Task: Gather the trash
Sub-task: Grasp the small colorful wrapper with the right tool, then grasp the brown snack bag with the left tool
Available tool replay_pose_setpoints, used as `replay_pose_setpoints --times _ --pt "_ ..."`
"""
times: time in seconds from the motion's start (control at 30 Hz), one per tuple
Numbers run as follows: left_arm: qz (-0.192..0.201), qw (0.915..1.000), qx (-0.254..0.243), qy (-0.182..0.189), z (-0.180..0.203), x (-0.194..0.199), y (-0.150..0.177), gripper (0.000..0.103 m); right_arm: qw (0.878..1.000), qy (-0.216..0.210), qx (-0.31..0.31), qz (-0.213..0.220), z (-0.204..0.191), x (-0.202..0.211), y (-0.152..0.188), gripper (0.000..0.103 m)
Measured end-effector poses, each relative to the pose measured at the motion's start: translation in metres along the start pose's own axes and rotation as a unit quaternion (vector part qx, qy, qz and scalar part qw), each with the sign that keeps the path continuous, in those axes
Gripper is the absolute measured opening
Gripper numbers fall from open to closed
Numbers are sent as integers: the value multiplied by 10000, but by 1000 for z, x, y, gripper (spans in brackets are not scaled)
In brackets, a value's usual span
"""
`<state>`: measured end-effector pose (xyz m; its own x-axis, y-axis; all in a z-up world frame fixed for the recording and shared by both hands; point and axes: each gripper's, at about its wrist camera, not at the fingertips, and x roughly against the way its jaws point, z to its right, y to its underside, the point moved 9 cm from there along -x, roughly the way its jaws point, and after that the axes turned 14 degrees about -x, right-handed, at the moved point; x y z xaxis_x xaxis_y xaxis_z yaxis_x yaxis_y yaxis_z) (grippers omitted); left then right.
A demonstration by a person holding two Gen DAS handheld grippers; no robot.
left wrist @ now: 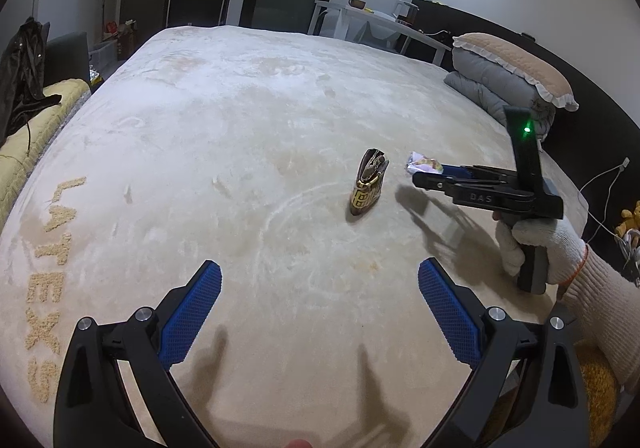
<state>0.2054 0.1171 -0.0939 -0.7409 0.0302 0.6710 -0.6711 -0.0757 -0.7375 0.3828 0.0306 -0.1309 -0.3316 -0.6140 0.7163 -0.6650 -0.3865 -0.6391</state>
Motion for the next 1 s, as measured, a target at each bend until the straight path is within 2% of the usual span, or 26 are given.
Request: replay_pose_setpoints --times 0.27,0.57,0.67,1.0 --pt "143 9998 -73 137 13 -30 -21 97 9995 -211 73 219 -4 50 12 53" --pt "253 9992 -124 290 28 -64 -47 96 9984 -400 -88 390 13 89 18 53" --pt "196 9991 -251 263 32 -79 -52 96 9982 -417 -113 413 20 98 22 53" --pt "-76 9995 -26 315 39 -129 -62 94 9975 -389 -174 562 35 119 25 53"
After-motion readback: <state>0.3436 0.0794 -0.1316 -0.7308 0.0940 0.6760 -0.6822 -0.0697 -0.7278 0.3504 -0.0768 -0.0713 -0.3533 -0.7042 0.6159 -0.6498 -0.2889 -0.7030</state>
